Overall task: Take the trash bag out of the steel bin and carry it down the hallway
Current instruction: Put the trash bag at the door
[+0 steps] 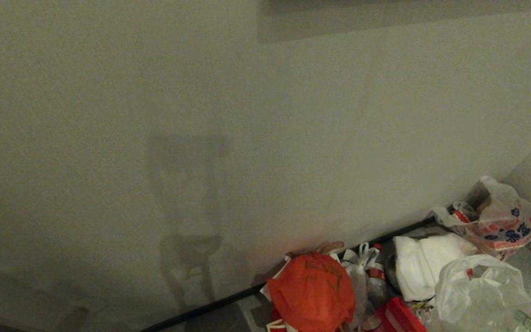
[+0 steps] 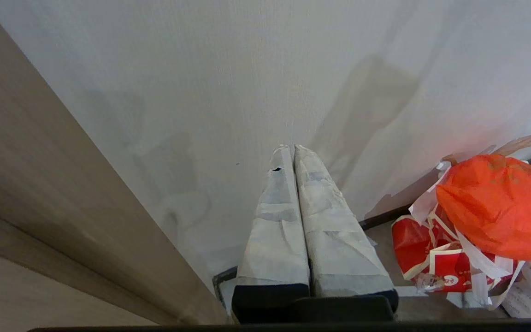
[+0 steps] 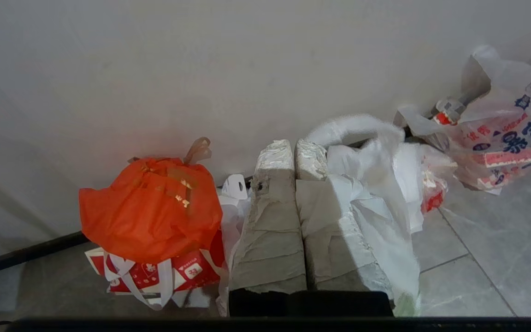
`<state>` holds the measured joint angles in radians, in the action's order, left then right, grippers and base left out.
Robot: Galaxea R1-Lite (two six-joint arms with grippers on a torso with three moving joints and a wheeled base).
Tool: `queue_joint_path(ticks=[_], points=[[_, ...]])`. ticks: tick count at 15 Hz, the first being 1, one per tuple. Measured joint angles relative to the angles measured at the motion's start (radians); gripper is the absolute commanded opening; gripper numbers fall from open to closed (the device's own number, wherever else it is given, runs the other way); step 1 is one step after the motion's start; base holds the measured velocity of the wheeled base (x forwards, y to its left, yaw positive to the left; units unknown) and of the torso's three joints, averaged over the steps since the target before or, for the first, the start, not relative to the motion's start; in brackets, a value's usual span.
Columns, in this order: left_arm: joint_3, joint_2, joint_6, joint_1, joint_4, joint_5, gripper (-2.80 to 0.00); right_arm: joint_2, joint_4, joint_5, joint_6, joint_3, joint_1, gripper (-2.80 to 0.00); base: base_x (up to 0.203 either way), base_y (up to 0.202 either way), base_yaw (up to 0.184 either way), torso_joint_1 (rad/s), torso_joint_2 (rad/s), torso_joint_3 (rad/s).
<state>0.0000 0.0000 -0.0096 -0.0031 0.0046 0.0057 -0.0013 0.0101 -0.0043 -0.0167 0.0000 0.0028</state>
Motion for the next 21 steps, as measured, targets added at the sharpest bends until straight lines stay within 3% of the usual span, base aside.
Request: queue_joint_path(ticks=[5, 8, 12, 17, 18, 21], points=[[0.0, 0.0, 0.001, 0.0, 0.0, 0.0, -2.8, 0.006, -0.021, 0.006, 0.006, -0.066, 0.0, -2.8, 0.0, 0.0, 0.0, 0.0, 0.0, 0.0], [0.0, 0.0, 0.001, 0.0, 0.0, 0.0, -2.8, 0.116, -0.188, 0.03, 0.007, -0.38, 0.0, -2.8, 0.0, 0.0, 0.0, 0.0, 0.0, 0.0], [0.0, 0.0, 0.001, 0.0, 0.0, 0.001, -2.8, 0.469, -0.488, 0.086, 0.07, -0.766, 0.013, -2.8, 0.0, 0.0, 0.0, 0.0, 0.0, 0.0], [0.0, 0.0, 0.001, 0.0, 0.0, 0.0, -2.8, 0.951, -0.52, 0.099, 0.131, -1.005, 0.1, -2.8, 0.0, 0.0, 0.0, 0.0, 0.0, 0.0], [0.0, 0.0, 0.001, -0.001, 0.0, 0.0, -2.8, 1.029, -0.526, 0.101, 0.138, -1.051, 0.115, 0.0, 0.0, 0.0, 0.0, 0.0, 0.0, 0.0], [0.0, 0.0, 0.001, 0.0, 0.0, 0.0, -2.8, 1.193, -0.527, 0.102, 0.149, -1.138, 0.157, 0.0, 0.0, 0.0, 0.0, 0.0, 0.0, 0.0]])
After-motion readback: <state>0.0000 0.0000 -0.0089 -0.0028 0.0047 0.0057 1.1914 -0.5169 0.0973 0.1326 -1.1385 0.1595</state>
